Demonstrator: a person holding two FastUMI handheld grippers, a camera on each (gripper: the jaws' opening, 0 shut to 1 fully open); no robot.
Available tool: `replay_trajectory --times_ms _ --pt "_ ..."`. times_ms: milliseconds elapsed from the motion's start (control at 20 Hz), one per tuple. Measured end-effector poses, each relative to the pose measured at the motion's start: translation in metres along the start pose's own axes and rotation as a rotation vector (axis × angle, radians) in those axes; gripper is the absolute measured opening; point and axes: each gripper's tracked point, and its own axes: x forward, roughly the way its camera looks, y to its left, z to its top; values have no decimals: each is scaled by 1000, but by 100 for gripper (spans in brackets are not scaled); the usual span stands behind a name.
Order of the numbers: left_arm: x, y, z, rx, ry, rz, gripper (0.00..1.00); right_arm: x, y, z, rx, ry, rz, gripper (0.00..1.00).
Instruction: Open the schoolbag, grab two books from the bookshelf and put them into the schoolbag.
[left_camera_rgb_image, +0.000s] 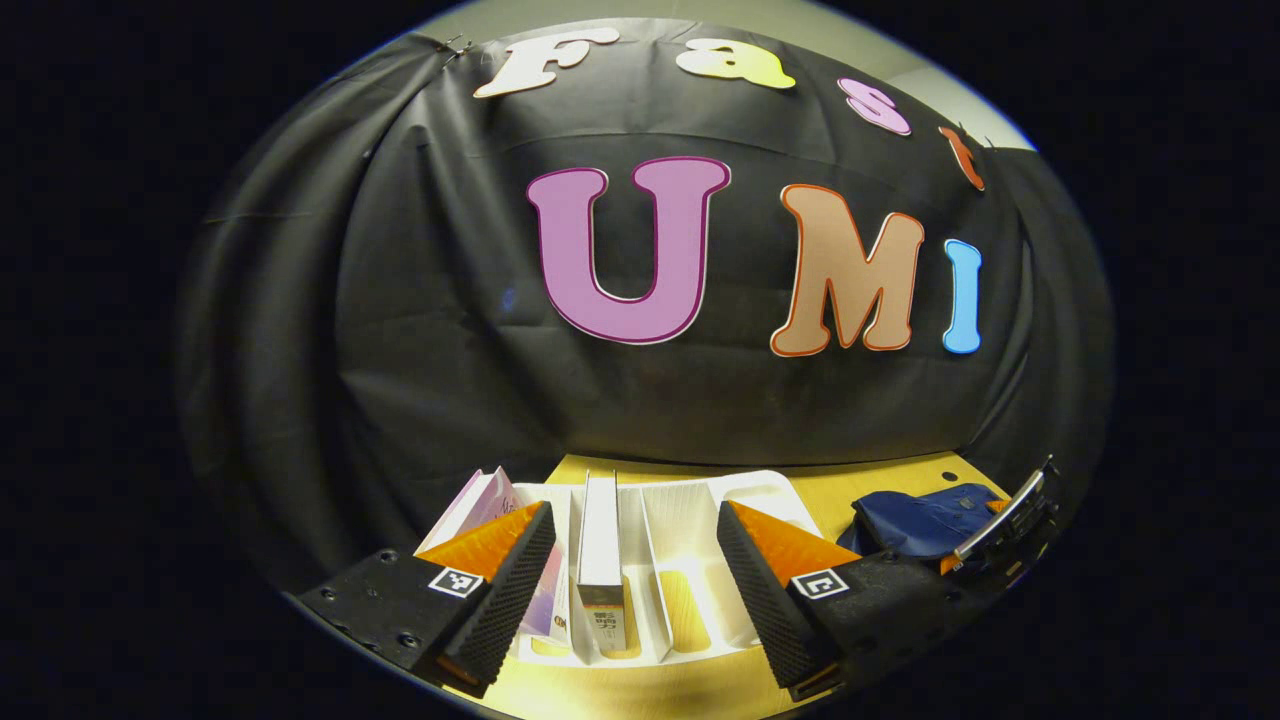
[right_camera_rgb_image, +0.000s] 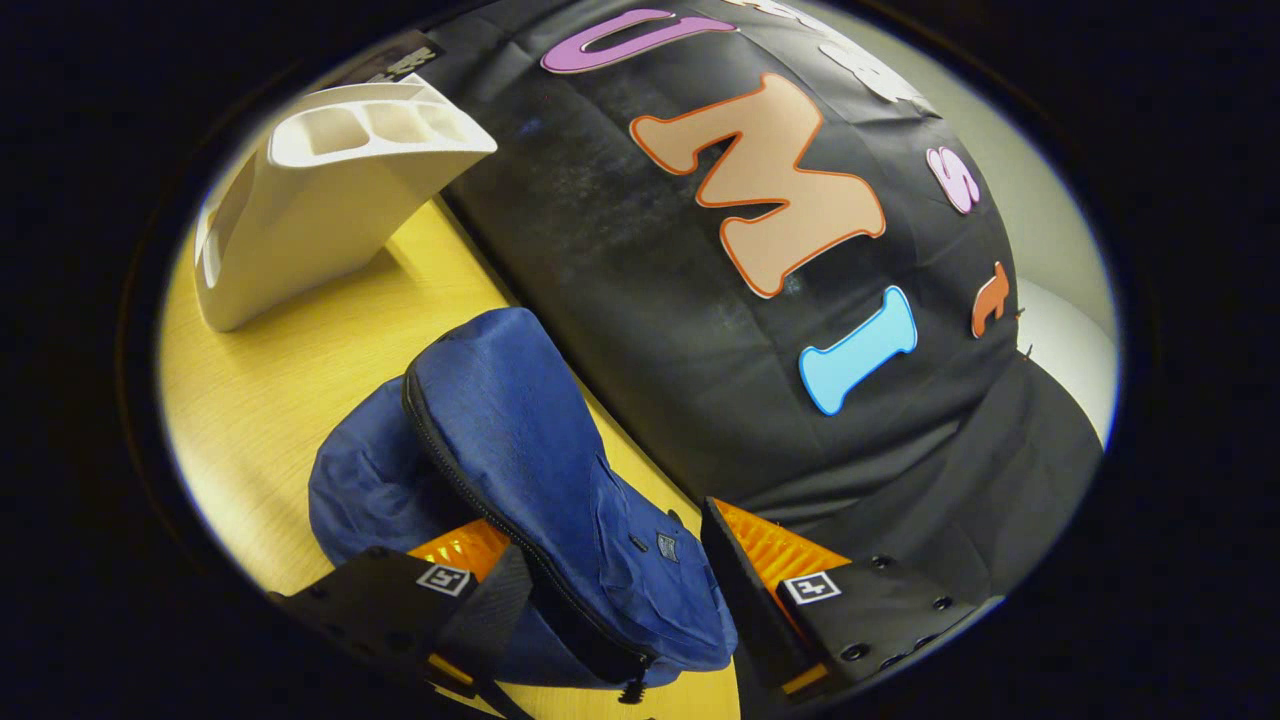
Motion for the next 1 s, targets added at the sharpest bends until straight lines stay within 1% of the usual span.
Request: replay_trajectory --times_ms 50,100,150,200,350,400,450,600,700,850,900,1000 --pt "0 -2 -1 0 2 0 95 4 4 1 -5 -4 4 100" --pt "0 -2 -3 1 4 1 95 8 6 1 -10 -6 7 100" --pt "-1 -2 -3 2 7 4 95 12 9 0 -13 -9 10 97" --pt "-3 -1 -3 3 9 7 95 16 12 1 -14 -12 12 100" --pt "-3 0 -6 2 16 15 95 29 19 2 -12 -18 18 100" --pt "-5 0 -6 1 18 18 95 33 22 2 -5 -21 26 87" --pt "-5 0 -6 2 19 22 95 36 26 1 4 -17 36 87" --pt "-5 1 -6 4 22 31 95 43 39 1 10 -13 58 56" --pt "-4 1 -7 5 21 36 95 45 46 0 6 -6 86 42" --pt "-2 2 -7 5 28 40 95 42 45 1 -9 0 77 20" --pt "-1 2 -8 4 29 42 95 44 47 -1 5 11 94 12" --pt "1 3 -8 1 33 42 95 46 52 -6 44 37 127 11"
